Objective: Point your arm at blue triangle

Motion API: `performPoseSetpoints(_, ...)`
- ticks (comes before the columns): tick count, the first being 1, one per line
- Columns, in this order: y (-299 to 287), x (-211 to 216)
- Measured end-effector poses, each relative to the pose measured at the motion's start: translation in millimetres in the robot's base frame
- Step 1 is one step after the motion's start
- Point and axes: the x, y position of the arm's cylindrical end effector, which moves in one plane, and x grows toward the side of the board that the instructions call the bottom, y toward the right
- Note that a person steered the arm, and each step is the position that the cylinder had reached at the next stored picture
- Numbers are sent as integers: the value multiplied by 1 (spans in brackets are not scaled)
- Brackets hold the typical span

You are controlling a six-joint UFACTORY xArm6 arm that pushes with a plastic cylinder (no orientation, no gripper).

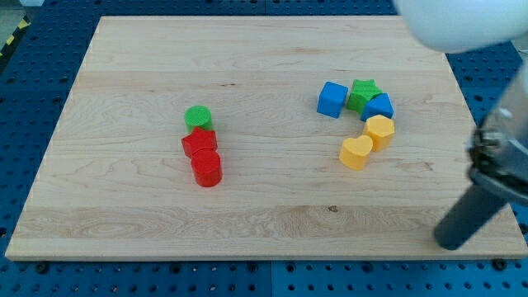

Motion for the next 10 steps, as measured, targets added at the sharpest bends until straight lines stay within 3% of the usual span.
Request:
performPoseSetpoints(1,12,-28)
performPoseSetpoints(4,50,-177)
performPoseSetpoints(5,12,-202)
performPoseSetpoints(10,-38,-208)
